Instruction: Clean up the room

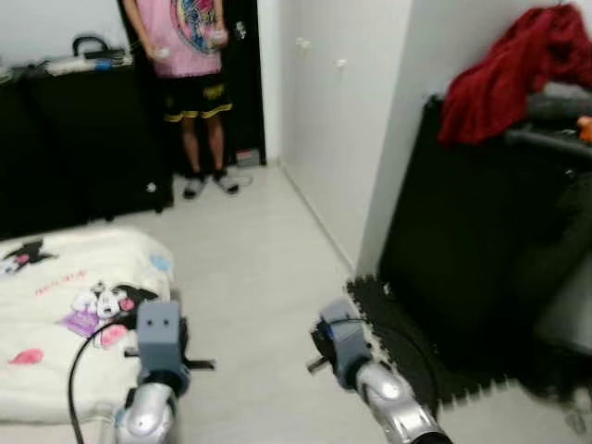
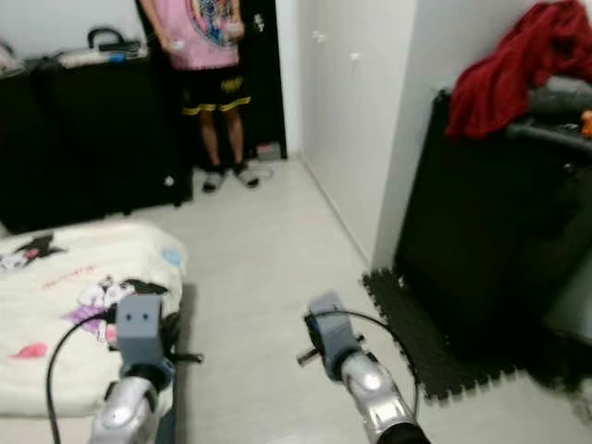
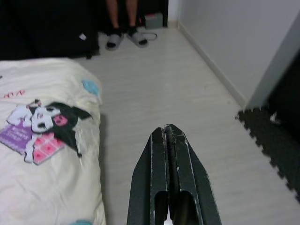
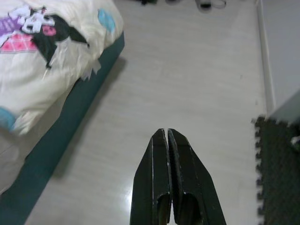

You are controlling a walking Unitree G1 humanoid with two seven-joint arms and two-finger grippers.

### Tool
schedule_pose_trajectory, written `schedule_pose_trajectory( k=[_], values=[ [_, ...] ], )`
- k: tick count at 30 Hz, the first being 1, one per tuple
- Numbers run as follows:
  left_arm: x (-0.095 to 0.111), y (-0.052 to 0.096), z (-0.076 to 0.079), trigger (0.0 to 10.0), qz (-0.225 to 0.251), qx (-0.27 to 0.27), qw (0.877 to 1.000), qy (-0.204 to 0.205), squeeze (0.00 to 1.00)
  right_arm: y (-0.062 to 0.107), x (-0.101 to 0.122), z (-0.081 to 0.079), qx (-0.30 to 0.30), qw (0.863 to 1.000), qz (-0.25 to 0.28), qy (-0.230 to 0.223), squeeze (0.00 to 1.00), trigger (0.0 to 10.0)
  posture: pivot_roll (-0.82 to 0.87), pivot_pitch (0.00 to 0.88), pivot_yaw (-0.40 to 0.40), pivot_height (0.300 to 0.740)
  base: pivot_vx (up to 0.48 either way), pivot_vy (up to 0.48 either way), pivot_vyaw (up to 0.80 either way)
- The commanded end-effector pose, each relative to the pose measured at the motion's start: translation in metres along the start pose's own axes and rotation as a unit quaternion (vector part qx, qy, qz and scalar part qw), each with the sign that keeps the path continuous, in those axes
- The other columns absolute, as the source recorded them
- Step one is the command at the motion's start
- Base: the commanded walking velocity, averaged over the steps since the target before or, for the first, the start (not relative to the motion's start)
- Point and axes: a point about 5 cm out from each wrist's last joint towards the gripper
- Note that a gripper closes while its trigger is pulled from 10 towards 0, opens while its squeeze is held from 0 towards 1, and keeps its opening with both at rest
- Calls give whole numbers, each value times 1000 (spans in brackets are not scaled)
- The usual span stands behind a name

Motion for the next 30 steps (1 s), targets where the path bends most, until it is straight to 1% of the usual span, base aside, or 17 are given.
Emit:
schedule_pose_trajectory(
  k=[1,21,30],
  values=[
    [-2,2,-7,10000,-5,11,1000,-4,0,-2,2,-10,15,1000,5,-1,0,10000,-24,0,-11,740,326,0,0],
    [0,3,-8,10000,-2,9,1000,-4,0,-2,1,-12,18,1000,4,3,0,10000,-23,0,-9,740,326,0,0],
    [-1,3,-9,10000,-3,10,1000,-4,0,-2,1,-11,17,1000,4,-3,0,10000,-22,0,-8,740,323,0,0]
  ],
)
Point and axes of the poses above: a point about 5 cm out from each wrist's last joint towards the gripper, its own y axis pointing back from the gripper into the wrist, its own x axis along the axis of the wrist's last joint, z = x × y, and after that the axes turned 11 degrees about y, right-handed
